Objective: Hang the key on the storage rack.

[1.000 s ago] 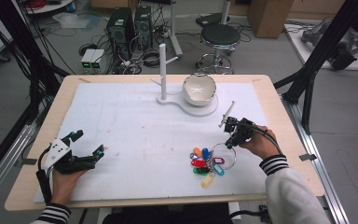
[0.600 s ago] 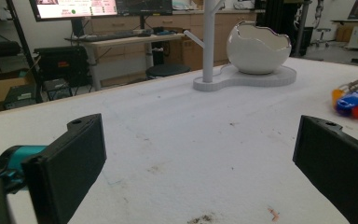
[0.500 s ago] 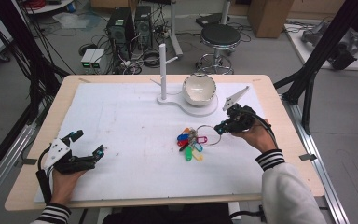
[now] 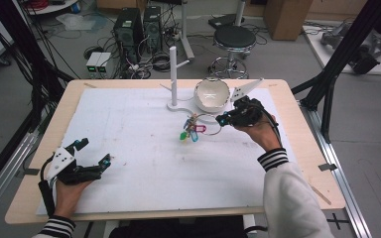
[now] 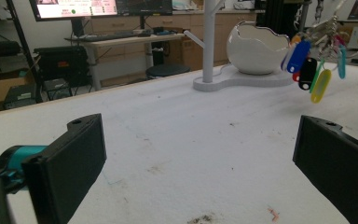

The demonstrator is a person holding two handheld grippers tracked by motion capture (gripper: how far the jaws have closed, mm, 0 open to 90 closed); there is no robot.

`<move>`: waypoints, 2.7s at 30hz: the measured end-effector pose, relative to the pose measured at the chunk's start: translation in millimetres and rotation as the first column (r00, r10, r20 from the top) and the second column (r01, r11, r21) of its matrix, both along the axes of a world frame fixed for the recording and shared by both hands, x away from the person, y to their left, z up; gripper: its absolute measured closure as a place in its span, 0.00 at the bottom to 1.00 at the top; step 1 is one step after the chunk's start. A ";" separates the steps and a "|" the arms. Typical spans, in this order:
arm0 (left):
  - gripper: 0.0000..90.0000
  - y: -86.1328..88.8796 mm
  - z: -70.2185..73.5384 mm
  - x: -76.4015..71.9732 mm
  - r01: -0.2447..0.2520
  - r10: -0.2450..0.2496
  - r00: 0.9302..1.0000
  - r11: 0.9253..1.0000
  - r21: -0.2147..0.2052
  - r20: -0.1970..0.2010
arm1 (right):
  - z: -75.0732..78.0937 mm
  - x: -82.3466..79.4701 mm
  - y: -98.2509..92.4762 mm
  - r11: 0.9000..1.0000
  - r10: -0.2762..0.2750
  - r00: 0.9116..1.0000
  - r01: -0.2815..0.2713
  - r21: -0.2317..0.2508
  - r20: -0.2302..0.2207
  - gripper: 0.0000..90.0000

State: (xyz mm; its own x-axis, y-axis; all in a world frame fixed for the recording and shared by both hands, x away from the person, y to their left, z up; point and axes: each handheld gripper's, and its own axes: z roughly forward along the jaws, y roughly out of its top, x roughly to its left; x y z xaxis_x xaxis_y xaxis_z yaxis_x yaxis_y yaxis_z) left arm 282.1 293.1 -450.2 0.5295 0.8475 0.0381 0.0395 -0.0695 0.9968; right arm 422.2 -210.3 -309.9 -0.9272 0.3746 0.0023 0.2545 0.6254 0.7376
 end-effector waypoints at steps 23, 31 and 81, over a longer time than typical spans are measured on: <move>0.03 -0.5 -0.1 0.1 0.003 -0.003 1.000 1.000 -0.001 0.005 | 25.6 41.9 76.8 0.996 0.005 0.999 -0.010 0.087 0.054 0.98; 0.03 -0.5 -0.1 0.0 0.006 -0.006 1.000 1.000 -0.001 0.003 | 27.0 56.5 91.4 0.994 -0.015 0.999 0.009 0.108 0.052 0.98; 0.03 -0.4 -0.1 0.1 0.000 0.000 1.000 1.000 0.001 0.003 | -18.9 106.4 93.1 0.960 -0.190 0.981 0.191 0.202 -0.028 0.98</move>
State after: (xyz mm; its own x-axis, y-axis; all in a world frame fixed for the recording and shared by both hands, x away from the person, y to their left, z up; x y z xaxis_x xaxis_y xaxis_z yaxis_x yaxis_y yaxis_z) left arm 282.2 292.7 -450.3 0.5298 0.8472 0.0407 0.0367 -0.0708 0.9968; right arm 528.6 -117.2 -328.8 -0.8384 0.5351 0.1040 0.3609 0.4021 0.8415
